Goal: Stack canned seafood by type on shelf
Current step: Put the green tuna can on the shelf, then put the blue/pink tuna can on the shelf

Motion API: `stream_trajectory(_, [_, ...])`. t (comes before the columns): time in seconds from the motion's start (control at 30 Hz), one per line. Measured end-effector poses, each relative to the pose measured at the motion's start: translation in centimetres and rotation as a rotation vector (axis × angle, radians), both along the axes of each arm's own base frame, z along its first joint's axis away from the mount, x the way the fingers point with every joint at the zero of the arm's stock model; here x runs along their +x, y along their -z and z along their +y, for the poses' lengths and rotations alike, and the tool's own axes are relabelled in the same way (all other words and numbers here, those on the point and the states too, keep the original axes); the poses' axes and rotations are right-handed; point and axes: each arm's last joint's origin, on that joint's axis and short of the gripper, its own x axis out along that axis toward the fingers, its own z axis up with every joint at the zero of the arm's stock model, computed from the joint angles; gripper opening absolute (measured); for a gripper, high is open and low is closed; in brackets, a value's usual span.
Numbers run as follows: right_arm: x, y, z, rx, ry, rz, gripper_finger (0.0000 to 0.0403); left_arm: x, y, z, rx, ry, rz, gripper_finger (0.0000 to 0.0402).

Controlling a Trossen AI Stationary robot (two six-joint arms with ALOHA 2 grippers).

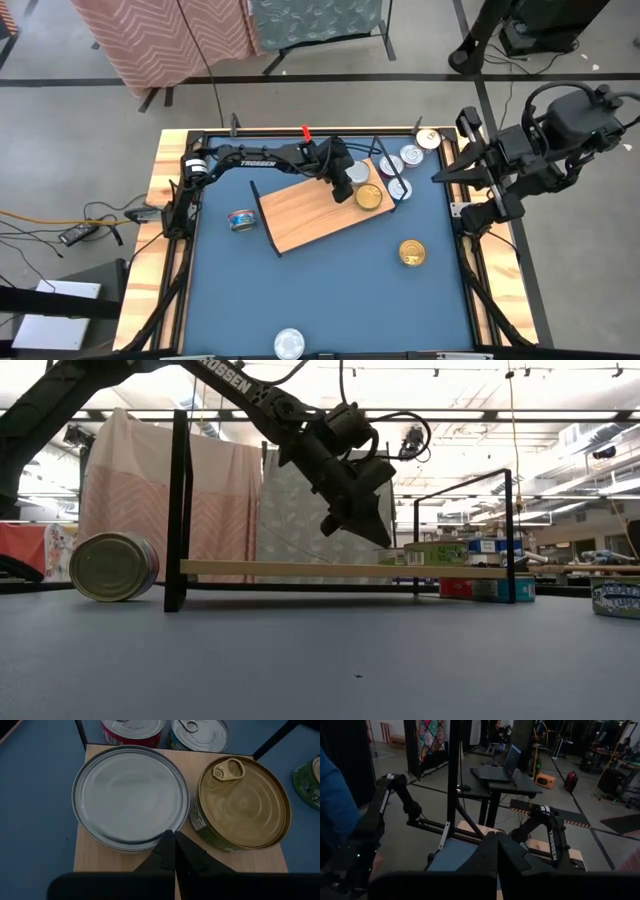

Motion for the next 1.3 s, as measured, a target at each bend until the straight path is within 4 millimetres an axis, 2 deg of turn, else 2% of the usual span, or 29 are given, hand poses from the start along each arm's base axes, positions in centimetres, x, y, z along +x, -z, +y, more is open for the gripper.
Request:
stream_trajectory(0.2, [0.0, 0.1, -0.1, -0.004, 0.019, 0.011, 0.0007, 0.1, -0.1, -0.1, -0.016, 0.007, -0.008, 0.0003])
stream_trajectory(0.27, [-0.1, 0.4, -0.2, -0.008, 0.043, 0.043, 0.0007, 0.0, -0.8, -0.5, -0.046, 0.058, -0.024, 0.0008])
stream_trajectory(0.33, [-0.1, 0.8, -0.3, -0.011, 0.076, 0.082, 0.0007, -0.1, -2.9, -1.0, -0.034, 0.135, -0.071, 0.0012])
stream_trajectory(0.43, [-0.2, 1.1, -0.4, -0.009, 0.106, 0.118, 0.0007, -0.7, -7.8, -1.9, 0.048, 0.188, -0.187, 0.0014])
stream_trajectory(0.53, [-0.2, 1.2, -0.4, -0.009, 0.105, 0.12, 0.0007, -2.2, -12.6, -2.5, 0.12, 0.189, -0.288, 0.0015])
stream_trajectory(0.6, [-0.2, 1.2, -0.4, -0.006, 0.106, 0.124, 0.0007, -4.0, -15.4, -2.9, 0.134, 0.187, -0.321, 0.0015])
stream_trajectory(0.7, [-0.4, 1.6, -0.4, -0.004, 0.113, 0.17, 0.0007, -8.0, -19.1, -4.0, 0.158, 0.204, -0.301, 0.0016])
stream_trajectory(0.77, [-0.3, 2.0, -0.4, -0.006, 0.118, 0.209, 0.0007, -11.0, -20.3, -4.8, 0.178, 0.21, -0.206, 0.0016])
stream_trajectory(0.97, [0.3, 2.3, -0.2, -0.022, 0.113, 0.237, 0.0007, -18.7, -21.1, -7.0, 0.101, 0.222, 0.139, 0.0037])
stream_trajectory(1.03, [0.3, 2.3, -0.2, -0.028, 0.111, 0.234, 0.0007, -20.6, -20.7, -7.7, 0.055, 0.239, 0.26, 0.0054])
stream_trajectory(1.17, [0.4, 2.0, -0.1, -0.017, 0.11, 0.208, 0.0007, -22.5, -18.9, -9.1, -0.039, 0.303, 0.483, 0.0099])
stream_trajectory(1.3, [0.5, 1.7, -0.1, 0.001, 0.105, 0.179, 0.0007, -23.1, -17.1, -10.1, -0.124, 0.371, 0.528, 0.0152])
